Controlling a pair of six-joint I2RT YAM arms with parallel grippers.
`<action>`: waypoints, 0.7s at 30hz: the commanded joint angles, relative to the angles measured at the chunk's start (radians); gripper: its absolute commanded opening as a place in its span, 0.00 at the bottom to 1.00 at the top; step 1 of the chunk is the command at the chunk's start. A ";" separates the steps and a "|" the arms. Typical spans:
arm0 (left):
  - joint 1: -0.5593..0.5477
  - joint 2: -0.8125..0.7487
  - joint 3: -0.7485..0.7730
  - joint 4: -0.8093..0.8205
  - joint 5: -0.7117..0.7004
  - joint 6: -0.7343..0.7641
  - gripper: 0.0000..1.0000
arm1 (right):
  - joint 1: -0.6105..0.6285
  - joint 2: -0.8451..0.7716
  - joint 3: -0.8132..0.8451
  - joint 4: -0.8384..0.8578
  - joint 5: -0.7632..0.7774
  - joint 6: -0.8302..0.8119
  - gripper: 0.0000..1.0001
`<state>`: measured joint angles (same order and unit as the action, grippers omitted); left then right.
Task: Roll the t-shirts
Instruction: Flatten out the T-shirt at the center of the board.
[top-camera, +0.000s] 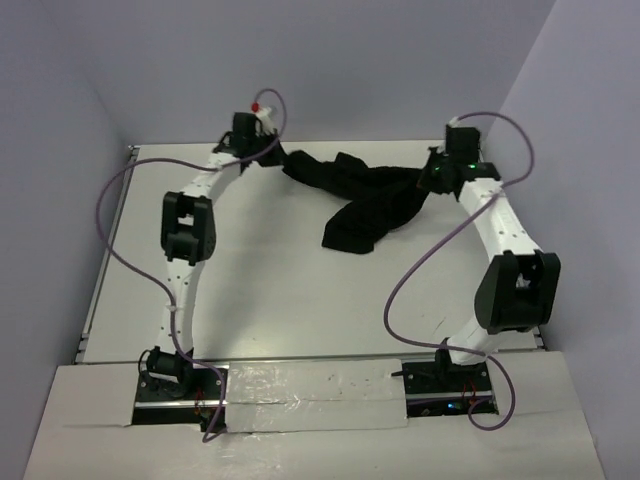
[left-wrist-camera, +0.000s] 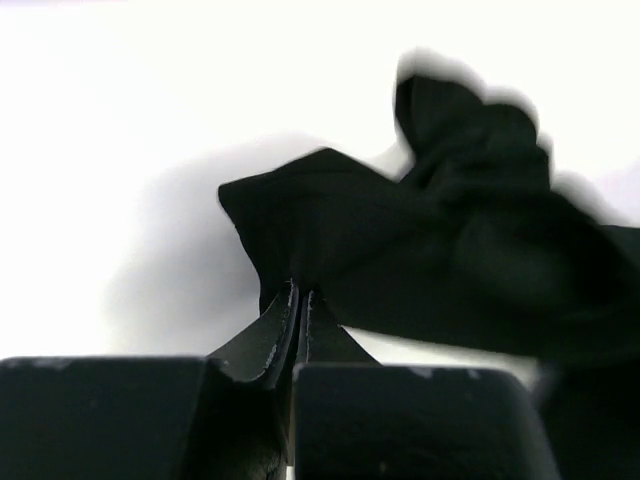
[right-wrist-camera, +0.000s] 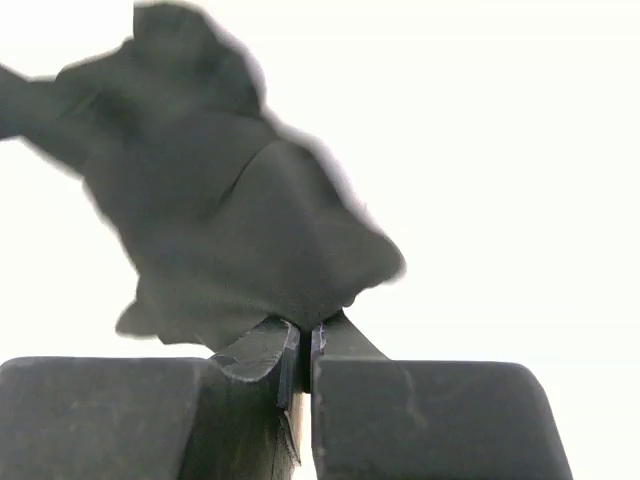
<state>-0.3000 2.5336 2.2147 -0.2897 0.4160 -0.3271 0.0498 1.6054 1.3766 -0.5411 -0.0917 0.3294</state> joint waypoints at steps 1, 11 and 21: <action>0.127 -0.231 0.100 0.003 -0.013 0.062 0.00 | -0.074 -0.097 0.129 -0.019 -0.129 -0.061 0.00; 0.332 -0.468 0.237 -0.092 -0.023 0.149 0.00 | -0.117 0.040 0.651 -0.109 -0.371 -0.058 0.00; 0.426 -0.755 0.064 -0.311 0.012 0.283 0.00 | -0.110 -0.263 0.369 -0.111 -0.448 -0.142 0.00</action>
<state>0.0811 1.8420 2.3375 -0.4892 0.4625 -0.1200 -0.0414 1.4593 1.7916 -0.6388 -0.5274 0.2405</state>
